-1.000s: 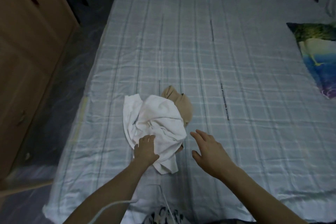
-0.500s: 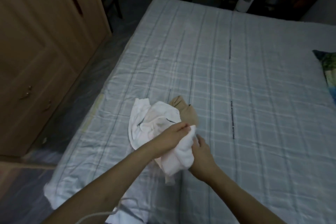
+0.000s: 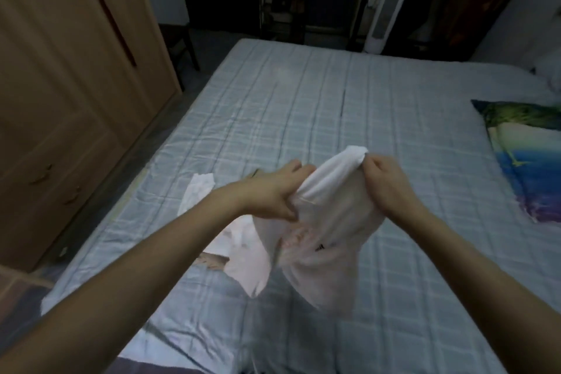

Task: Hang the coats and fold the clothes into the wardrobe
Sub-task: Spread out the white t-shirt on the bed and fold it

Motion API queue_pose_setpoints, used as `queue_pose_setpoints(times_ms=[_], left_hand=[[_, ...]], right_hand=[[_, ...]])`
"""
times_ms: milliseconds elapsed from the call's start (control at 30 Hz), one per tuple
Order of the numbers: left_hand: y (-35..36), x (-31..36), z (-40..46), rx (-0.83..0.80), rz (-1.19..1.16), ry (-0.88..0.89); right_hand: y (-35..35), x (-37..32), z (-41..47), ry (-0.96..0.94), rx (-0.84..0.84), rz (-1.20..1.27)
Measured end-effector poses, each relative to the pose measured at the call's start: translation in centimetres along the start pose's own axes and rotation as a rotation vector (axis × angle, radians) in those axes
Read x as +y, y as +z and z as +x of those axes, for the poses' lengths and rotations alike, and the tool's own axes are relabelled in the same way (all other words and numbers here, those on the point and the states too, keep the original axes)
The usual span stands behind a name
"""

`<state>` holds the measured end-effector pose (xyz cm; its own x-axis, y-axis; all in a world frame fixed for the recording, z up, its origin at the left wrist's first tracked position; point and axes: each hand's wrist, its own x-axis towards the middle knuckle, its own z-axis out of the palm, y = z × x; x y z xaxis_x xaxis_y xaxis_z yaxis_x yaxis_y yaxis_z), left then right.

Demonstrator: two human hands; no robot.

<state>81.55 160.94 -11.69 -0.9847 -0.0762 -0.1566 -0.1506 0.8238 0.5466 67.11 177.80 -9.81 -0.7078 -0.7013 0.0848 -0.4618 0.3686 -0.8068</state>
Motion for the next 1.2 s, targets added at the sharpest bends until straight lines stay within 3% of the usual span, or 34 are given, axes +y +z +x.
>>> queue_pose_setpoints(times_ms=[100,200,333,467,567,667,800,900,1033,1200], left_hand=[[-2.3,1.5,3.5,0.272,0.06,0.013],[-4.3,3.7,5.6,0.503,-0.183,-0.097],[-3.4,8.2,7.9,0.402,-0.409,-0.126],[-1.4,12.8,9.5,0.276,-0.264,-0.041],[-0.7,13.8,8.9,0.106,-0.202,-0.033],[0.4,12.6,6.4,0.169,-0.258,-0.037],[5.6,9.4,4.2,0.223,-0.312,-0.062],[8.4,5.6,3.8,0.17,-0.389,-0.104],[9.1,2.3,3.0,0.081,-0.306,-0.12],[5.5,-2.1,3.2,0.005,0.023,-0.207]], right_hand=[[-6.2,1.3,-0.5,-0.058,0.058,-0.204],[-10.5,2.7,-0.9,-0.056,0.147,-0.289],[-12.0,5.8,-1.1,0.065,0.138,-0.613],[-10.2,5.3,-2.7,-0.189,-0.089,-0.294],[-9.8,4.5,-2.4,-0.237,-0.028,-0.189],[-11.2,4.0,-2.1,-0.363,0.036,-0.272],[-11.4,2.5,-2.7,-0.459,-0.038,-0.247],[-12.1,1.7,-2.6,-0.432,-0.061,-0.173],[-14.6,2.8,-1.3,-0.316,-0.138,-0.251],[-18.8,7.3,-0.5,-0.043,-0.527,-0.582]])
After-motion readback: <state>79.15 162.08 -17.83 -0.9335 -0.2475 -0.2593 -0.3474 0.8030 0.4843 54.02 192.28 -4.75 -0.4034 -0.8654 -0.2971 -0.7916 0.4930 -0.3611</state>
